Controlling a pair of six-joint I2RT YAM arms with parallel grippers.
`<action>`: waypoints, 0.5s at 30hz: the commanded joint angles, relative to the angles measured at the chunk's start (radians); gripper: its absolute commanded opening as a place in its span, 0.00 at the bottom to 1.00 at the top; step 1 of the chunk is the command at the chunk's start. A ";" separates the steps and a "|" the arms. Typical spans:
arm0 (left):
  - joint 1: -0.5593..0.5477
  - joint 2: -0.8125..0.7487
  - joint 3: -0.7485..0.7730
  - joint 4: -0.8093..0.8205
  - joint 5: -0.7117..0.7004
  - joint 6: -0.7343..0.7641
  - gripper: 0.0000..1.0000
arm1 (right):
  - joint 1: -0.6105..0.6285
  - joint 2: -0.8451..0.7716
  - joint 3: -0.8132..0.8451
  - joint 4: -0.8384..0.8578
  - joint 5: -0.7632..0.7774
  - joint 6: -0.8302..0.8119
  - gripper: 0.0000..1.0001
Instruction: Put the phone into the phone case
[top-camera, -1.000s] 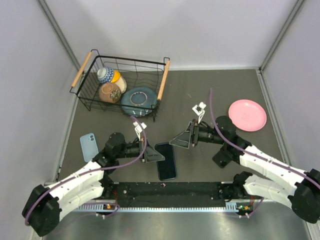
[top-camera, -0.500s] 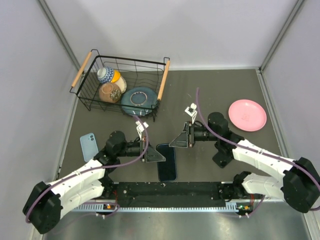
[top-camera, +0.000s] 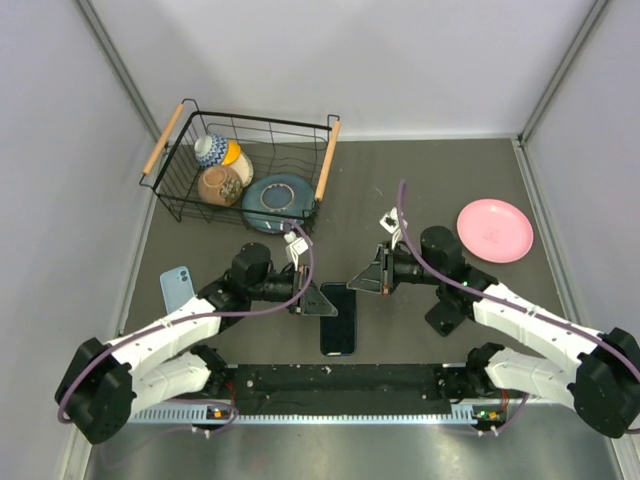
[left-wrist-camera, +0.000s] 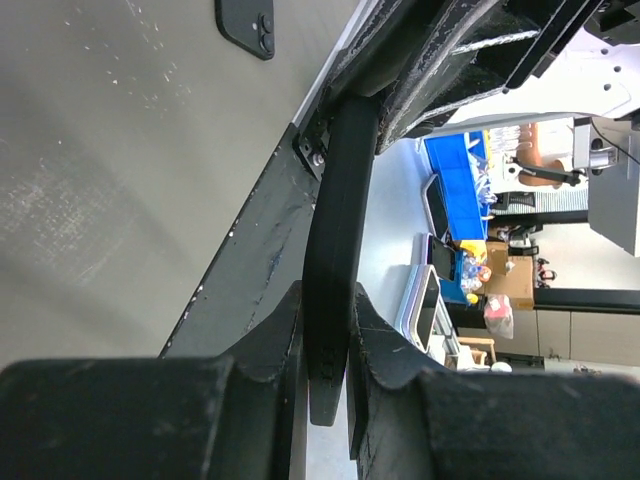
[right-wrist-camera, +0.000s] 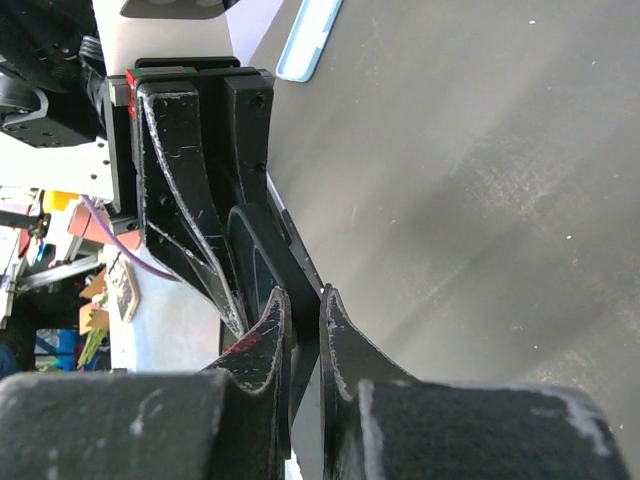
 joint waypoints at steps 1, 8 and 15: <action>0.004 0.022 0.032 -0.083 -0.188 0.005 0.00 | 0.023 -0.053 0.041 0.094 -0.083 0.033 0.06; 0.007 -0.089 -0.054 0.136 -0.168 -0.068 0.00 | 0.023 -0.073 -0.097 0.260 -0.128 0.139 0.71; 0.007 -0.144 -0.037 0.141 -0.193 -0.072 0.00 | 0.023 -0.054 -0.242 0.445 -0.189 0.191 0.74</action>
